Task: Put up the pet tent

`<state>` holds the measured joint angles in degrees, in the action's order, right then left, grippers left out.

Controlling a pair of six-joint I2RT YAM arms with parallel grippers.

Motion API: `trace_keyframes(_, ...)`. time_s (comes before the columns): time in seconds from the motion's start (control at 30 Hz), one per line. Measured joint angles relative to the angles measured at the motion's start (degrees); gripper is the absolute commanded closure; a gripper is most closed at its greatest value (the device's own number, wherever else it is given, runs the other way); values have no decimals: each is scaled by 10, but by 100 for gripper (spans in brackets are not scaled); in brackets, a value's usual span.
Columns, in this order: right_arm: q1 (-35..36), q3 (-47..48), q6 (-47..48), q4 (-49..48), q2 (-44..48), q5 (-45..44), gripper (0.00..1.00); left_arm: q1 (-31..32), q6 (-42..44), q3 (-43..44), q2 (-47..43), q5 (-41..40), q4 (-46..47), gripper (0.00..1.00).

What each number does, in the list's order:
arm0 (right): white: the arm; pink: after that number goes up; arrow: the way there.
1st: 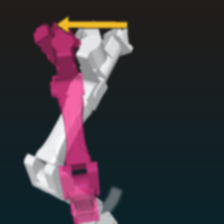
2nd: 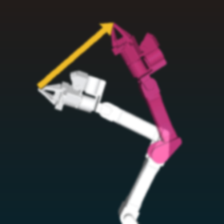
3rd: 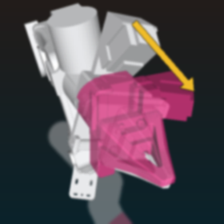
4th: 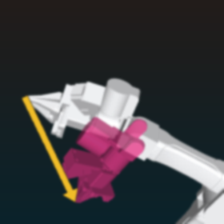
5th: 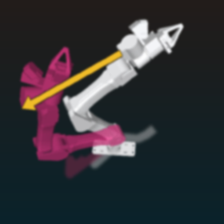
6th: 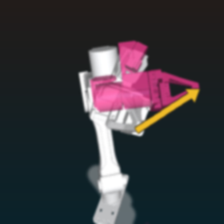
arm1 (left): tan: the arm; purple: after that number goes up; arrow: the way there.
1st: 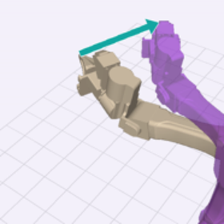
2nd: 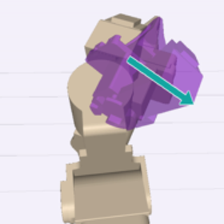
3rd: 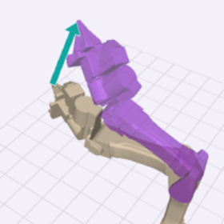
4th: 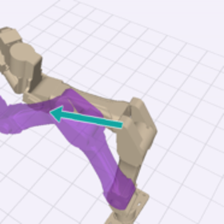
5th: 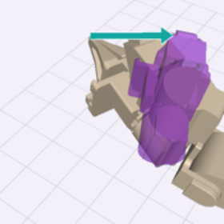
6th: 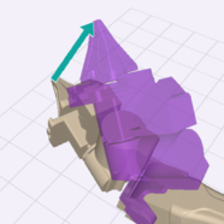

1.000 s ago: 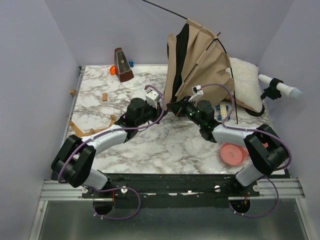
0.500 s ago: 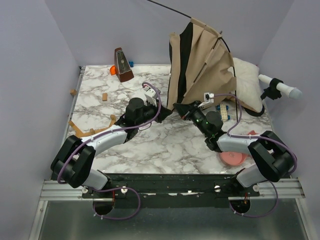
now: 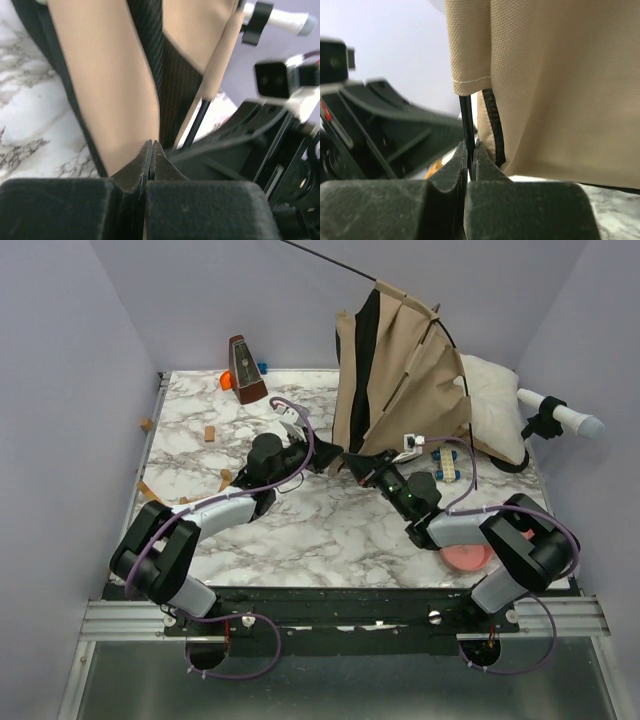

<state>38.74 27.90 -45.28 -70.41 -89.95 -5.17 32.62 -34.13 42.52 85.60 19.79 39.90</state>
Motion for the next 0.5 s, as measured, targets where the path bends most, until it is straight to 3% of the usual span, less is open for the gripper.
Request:
trace_keyframes(0.13,19,-2,-6,11,-9,31,100,-7,-7,5,1,-5,46,94)
trace_keyframes(0.37,22,-2,9,64,7,42,100,-33,-5,-21,-49,4,46,48)
trace_keyframes(0.5,22,-2,30,107,32,45,100,-56,29,-44,-142,-2,-25,24)
